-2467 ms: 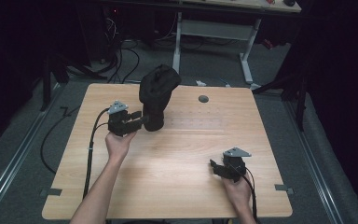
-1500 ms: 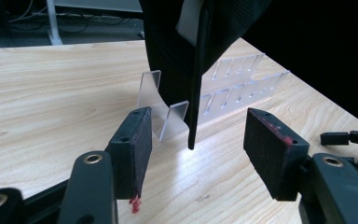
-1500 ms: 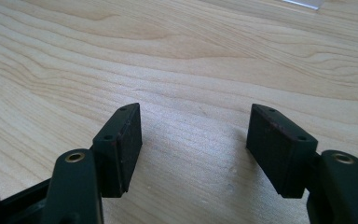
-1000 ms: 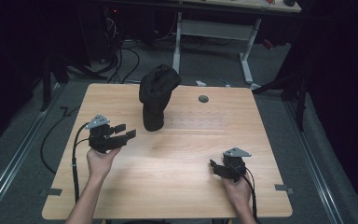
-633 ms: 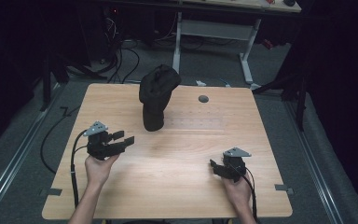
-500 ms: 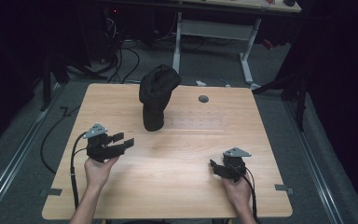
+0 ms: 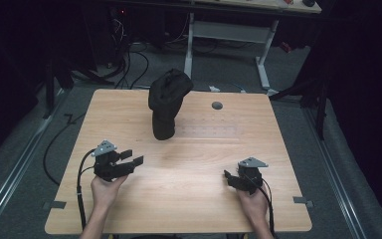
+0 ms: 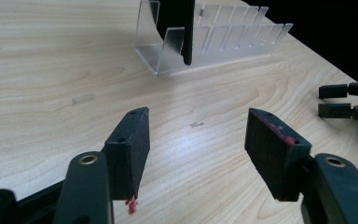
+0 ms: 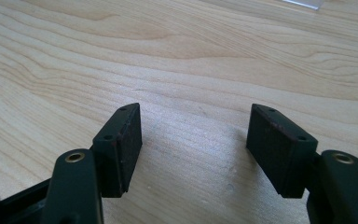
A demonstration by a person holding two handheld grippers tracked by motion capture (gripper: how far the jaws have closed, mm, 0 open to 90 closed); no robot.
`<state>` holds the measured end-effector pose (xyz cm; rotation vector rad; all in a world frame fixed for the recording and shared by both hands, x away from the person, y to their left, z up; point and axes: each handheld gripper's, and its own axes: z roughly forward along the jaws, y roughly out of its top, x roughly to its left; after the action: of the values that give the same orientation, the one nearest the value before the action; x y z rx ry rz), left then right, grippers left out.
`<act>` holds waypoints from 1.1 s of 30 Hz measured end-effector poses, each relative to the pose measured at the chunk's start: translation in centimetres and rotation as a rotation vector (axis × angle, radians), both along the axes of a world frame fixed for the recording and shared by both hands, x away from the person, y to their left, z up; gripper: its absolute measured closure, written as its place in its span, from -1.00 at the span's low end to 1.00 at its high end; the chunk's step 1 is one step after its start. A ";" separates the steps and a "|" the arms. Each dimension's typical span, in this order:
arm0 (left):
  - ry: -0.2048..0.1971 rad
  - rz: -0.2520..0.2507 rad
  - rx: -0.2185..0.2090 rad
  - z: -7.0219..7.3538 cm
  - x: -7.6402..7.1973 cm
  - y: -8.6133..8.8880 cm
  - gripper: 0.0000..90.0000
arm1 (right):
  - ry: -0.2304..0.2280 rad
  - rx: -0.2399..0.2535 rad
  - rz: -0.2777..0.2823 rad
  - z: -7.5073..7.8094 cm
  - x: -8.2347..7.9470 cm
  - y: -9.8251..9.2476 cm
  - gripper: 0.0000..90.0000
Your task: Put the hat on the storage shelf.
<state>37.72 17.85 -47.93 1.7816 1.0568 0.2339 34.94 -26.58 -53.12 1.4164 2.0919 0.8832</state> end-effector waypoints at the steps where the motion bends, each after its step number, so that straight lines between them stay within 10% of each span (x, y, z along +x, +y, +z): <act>1: 0.000 0.002 0.002 -0.2 -0.1 0.0 -0.10 | -0.002 -0.002 0.002 0.0 0.0 0.0 -0.21; 33: 0.041 0.001 0.107 -3.6 -1.5 -1.7 -0.13 | -0.002 -0.002 0.002 0.0 0.0 0.0 -0.21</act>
<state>36.25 16.15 -51.51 1.8888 1.0913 0.2595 34.96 -26.62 -53.12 1.4118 2.0927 0.8822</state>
